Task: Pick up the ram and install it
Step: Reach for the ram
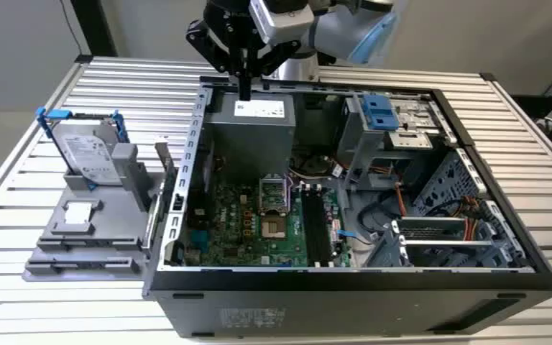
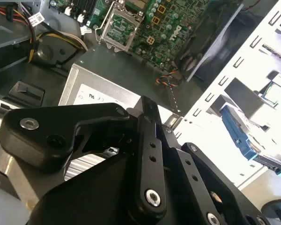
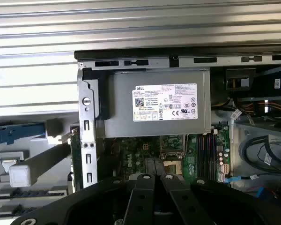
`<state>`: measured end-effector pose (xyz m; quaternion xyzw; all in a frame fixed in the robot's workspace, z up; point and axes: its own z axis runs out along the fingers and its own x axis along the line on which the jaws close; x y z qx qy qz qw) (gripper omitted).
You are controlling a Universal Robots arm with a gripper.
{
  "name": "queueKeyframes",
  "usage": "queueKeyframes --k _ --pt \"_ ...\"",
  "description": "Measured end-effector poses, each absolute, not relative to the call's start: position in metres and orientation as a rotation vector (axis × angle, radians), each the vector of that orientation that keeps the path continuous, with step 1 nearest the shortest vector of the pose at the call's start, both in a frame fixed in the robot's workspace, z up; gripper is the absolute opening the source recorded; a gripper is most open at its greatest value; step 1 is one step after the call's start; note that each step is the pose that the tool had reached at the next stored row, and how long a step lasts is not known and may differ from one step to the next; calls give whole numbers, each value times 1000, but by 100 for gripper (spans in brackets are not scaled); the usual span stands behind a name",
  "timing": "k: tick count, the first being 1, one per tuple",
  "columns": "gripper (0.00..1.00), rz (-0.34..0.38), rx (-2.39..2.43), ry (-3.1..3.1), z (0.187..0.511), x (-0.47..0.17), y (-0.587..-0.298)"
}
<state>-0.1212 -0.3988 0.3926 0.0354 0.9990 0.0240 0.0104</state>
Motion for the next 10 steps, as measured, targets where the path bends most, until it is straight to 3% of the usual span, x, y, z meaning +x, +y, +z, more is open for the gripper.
queueKeyframes --k 10 --pt "0 75 110 3118 393 -121 -399"
